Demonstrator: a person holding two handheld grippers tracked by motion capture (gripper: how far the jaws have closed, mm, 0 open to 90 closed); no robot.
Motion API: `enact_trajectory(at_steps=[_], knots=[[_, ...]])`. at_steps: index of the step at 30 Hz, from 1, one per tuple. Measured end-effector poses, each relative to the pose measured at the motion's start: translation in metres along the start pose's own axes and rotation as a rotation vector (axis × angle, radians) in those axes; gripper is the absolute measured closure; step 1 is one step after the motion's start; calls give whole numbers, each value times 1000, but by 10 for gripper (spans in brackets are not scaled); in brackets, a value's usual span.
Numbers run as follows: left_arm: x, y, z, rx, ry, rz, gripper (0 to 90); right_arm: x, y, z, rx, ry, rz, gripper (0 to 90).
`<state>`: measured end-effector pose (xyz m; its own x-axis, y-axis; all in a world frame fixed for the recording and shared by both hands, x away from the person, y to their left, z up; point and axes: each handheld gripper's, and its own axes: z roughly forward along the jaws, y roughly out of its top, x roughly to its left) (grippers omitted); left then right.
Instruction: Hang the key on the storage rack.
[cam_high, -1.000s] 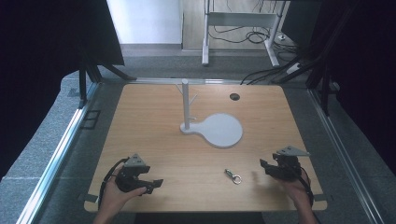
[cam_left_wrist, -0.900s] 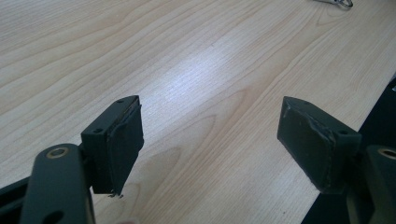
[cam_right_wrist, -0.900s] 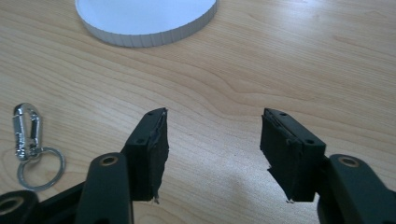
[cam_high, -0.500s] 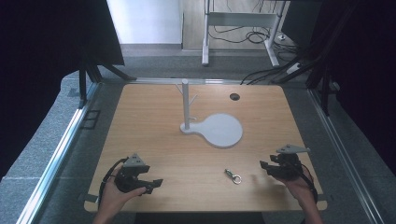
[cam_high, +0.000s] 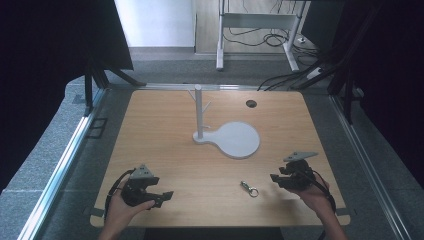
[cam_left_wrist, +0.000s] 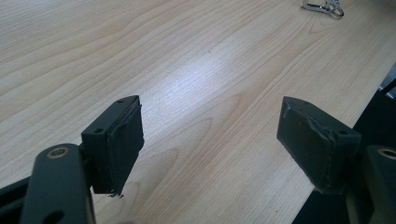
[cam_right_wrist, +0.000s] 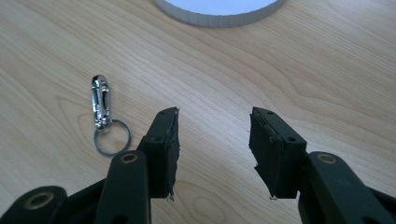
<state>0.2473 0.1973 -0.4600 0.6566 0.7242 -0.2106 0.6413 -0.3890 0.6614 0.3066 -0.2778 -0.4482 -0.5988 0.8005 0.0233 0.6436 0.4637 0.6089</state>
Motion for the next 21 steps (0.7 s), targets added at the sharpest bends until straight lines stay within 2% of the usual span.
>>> enact_trajectory(at_steps=[9, 13, 21], knots=[[0, 0, 3, 6, -6, 2, 232, 8, 14, 0, 37, 12, -26, 540], [-2, 0, 2, 4, -9, 10, 232, 15, 22, -2, 61, 24, -65, 542], [-3, 0, 5, 7, -15, 8, 232, 22, 29, -2, 81, 34, -90, 547]])
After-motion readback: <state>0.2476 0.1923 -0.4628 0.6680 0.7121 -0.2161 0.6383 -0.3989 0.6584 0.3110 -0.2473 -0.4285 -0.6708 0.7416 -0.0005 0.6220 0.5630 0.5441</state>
